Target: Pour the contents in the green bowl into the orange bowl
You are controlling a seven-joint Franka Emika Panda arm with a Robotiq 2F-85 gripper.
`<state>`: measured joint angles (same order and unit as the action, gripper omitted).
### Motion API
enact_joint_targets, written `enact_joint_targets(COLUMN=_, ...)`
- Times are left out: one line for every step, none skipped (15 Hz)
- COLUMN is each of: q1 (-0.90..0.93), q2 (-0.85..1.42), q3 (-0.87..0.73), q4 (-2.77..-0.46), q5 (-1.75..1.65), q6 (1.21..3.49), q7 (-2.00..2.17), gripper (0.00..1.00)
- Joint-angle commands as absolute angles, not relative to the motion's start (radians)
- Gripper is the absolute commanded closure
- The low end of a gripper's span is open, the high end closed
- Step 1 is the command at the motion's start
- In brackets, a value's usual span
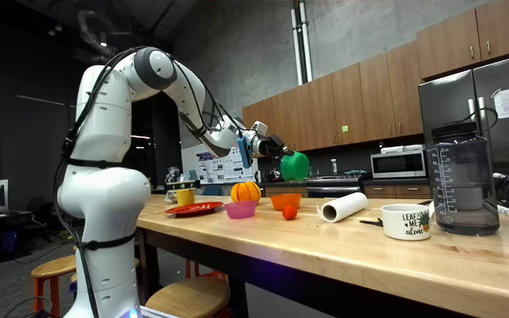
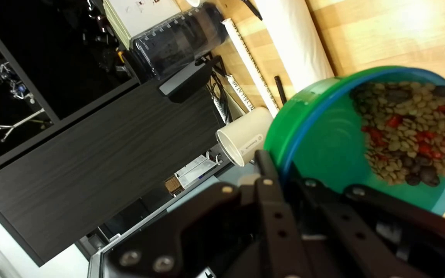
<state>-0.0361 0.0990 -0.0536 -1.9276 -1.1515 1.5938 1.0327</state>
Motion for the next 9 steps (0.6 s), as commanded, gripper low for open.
enact_joint_targets(q1=-0.028, q2=0.06, q3=-0.045, q4=-1.96, q5=-1.194, q6=1.573, q7=1.056, gripper=0.98)
enact_joint_targets(q1=-0.027, q2=0.059, q3=-0.043, q4=-1.961, q5=-1.204, q6=1.569, q7=1.059, gripper=0.98)
enact_joint_targets(q1=-0.026, q2=0.058, q3=-0.041, q4=-1.962, q5=-1.211, q6=1.566, q7=1.062, gripper=0.98)
enact_joint_targets(q1=-0.025, q2=0.058, q3=-0.038, q4=-1.962, q5=-1.214, q6=1.563, q7=1.063, gripper=0.98)
enact_joint_targets(q1=-0.024, q2=0.057, q3=-0.036, q4=-1.963, q5=-1.218, q6=1.561, q7=1.064, gripper=0.98)
enact_joint_targets(q1=-0.022, q2=0.056, q3=-0.034, q4=-1.964, q5=-1.222, q6=1.558, q7=1.064, gripper=0.98)
enact_joint_targets(q1=-0.021, q2=0.055, q3=-0.032, q4=-1.965, q5=-1.222, q6=1.555, q7=1.064, gripper=0.98)
enact_joint_targets(q1=-0.02, q2=0.053, q3=-0.03, q4=-1.967, q5=-1.223, q6=1.552, q7=1.064, gripper=0.98)
enact_joint_targets(q1=-0.019, q2=0.051, q3=-0.029, q4=-1.968, q5=-1.224, q6=1.55, q7=1.064, gripper=0.98)
